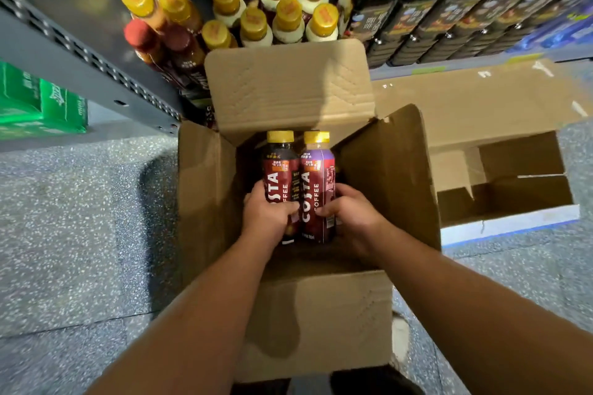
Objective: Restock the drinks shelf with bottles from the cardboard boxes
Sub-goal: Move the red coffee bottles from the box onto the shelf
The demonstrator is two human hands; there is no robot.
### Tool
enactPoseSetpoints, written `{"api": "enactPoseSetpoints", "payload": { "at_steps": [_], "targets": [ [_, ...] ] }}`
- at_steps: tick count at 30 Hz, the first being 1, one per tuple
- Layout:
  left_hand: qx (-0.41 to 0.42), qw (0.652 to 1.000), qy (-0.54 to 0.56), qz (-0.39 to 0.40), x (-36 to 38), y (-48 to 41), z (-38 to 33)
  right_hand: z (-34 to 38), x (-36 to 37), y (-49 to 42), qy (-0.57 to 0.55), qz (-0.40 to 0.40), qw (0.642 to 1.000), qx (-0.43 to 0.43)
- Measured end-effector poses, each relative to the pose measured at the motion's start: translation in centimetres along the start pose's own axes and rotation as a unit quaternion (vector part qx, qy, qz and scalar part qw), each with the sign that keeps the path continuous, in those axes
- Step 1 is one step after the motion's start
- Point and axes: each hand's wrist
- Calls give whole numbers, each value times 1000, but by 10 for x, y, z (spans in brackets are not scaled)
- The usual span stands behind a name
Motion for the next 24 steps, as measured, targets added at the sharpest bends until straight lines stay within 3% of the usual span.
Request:
{"api": "enactPoseSetpoints", "payload": {
  "at_steps": [4, 20, 24],
  "targets": [
    [43, 997, 36, 46, -16, 52, -32, 37, -4, 44, -28, 12, 998, -49],
    [169, 964, 193, 71, -72, 243, -171, 225, -3, 223, 6, 131, 969, -211],
    [198, 953, 215, 79, -87, 296, -200, 264, 0, 270, 36, 121, 963, -240]
  ]
}}
Point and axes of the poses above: each hand's wrist, its own y-axis away from the middle knuckle, its own x-axis out of the palm, z = x × y, and after that the axes turned 7 degrees about -x, right-handed
